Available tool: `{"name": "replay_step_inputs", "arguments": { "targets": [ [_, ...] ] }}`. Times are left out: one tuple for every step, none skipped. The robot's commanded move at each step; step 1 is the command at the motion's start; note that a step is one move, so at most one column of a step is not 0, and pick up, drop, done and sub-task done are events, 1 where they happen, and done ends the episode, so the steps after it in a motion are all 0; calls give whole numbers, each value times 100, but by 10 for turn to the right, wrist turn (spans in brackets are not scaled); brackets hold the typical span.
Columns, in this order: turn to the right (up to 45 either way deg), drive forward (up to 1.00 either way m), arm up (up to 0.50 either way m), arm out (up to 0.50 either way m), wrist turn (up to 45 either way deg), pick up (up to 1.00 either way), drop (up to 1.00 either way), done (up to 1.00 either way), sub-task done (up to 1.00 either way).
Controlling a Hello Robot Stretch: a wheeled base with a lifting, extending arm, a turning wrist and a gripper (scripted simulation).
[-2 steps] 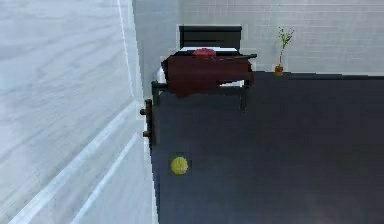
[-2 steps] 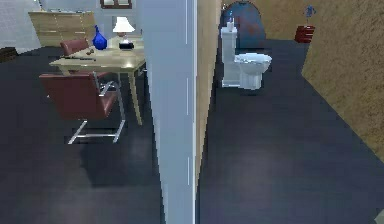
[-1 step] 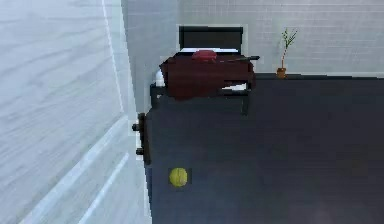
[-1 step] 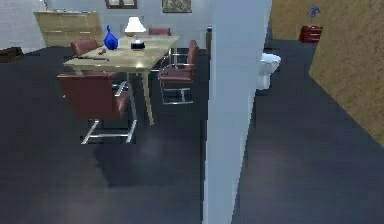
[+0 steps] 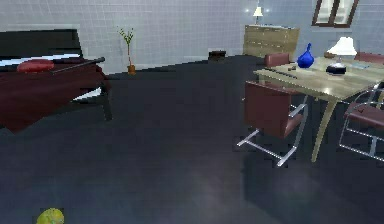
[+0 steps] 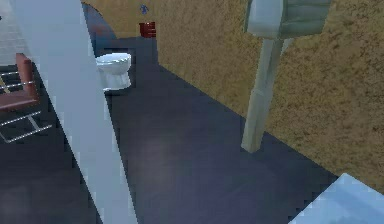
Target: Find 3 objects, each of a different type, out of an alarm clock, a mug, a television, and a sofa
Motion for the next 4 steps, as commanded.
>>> {"name": "replay_step_inputs", "arguments": {
  "targets": [
    [30,0,0,0,0,0,0,0,0],
    [-90,0,0,0,0,0,0,0,0],
    [0,25,0,0,0,0,0,0,0],
    [60,0,0,0,0,0,0,0,0]
  ]
}}
